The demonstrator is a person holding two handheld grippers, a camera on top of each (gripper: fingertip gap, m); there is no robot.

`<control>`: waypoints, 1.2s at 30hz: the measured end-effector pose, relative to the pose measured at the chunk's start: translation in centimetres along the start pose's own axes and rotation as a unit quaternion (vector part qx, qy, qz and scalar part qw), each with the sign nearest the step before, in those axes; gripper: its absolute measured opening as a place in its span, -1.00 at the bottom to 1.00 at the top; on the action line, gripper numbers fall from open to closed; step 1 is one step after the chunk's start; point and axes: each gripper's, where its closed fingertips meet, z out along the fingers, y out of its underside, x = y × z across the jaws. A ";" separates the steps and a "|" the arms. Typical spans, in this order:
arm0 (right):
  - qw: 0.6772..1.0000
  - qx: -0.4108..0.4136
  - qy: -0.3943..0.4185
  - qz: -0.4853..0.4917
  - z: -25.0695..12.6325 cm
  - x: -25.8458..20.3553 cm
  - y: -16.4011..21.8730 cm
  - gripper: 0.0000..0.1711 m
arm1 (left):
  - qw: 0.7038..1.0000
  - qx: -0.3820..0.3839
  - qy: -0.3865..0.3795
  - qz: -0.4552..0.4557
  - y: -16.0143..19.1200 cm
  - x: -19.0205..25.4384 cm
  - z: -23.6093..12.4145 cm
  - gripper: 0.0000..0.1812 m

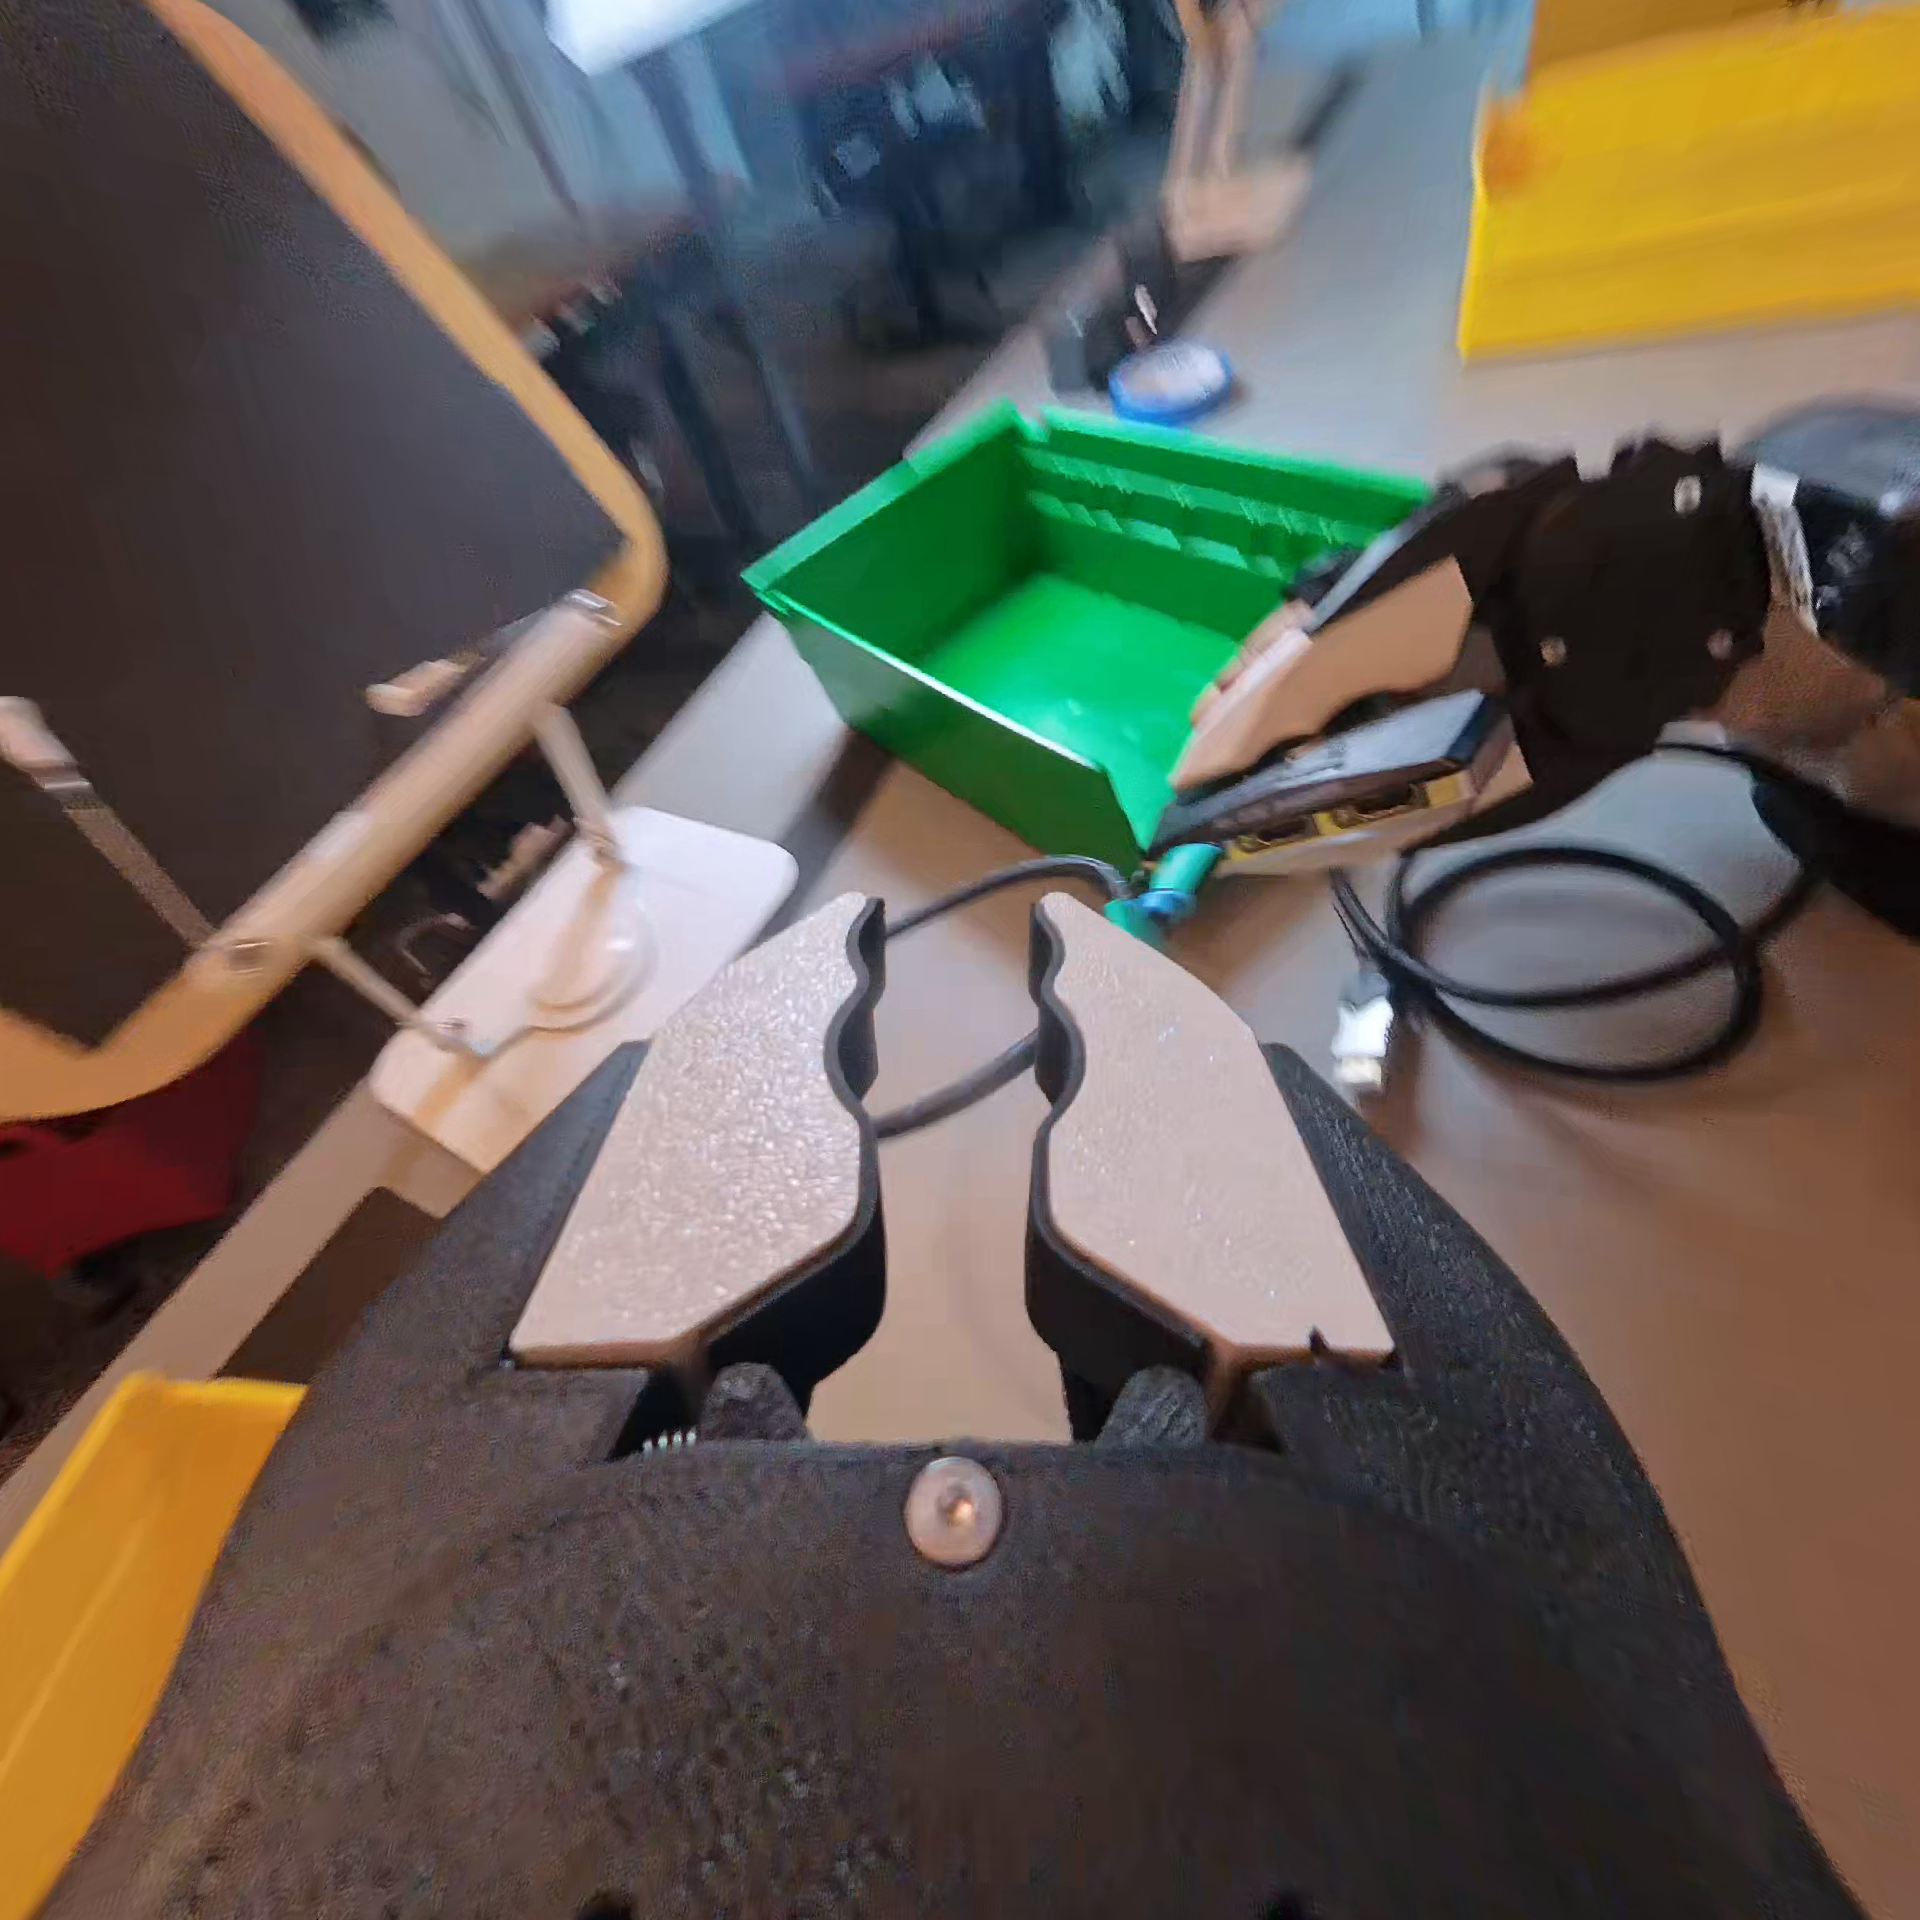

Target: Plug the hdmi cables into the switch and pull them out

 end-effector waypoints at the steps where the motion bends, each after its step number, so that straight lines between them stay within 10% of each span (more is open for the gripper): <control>1: 0.999 0.006 -0.002 0.036 -0.1 0.5 0.1 -0.72 | 0.999 0.033 -0.028 -0.015 -0.8 -1.6 -1.6 -0.71; 5: 0.988 0.033 -0.013 0.153 -0.8 2.2 0.1 -0.73 | 0.990 0.052 -0.115 -0.060 0.4 -6.7 -7.5 -0.73; 11: 0.973 0.059 -0.015 0.223 -1.6 3.5 0.0 -0.73 | 0.964 -0.204 -0.146 -0.089 12.3 -8.9 -10.6 -0.76; 27: 0.975 0.040 -0.025 0.218 -1.2 2.9 1.0 -0.73 | 0.911 -0.351 0.118 -0.182 20.7 0.0 -4.1 -0.69; 36: 0.976 0.053 -0.012 0.212 -1.6 3.6 0.9 -0.73 | 0.973 -0.217 -0.039 -0.068 10.1 -4.2 -9.0 -0.82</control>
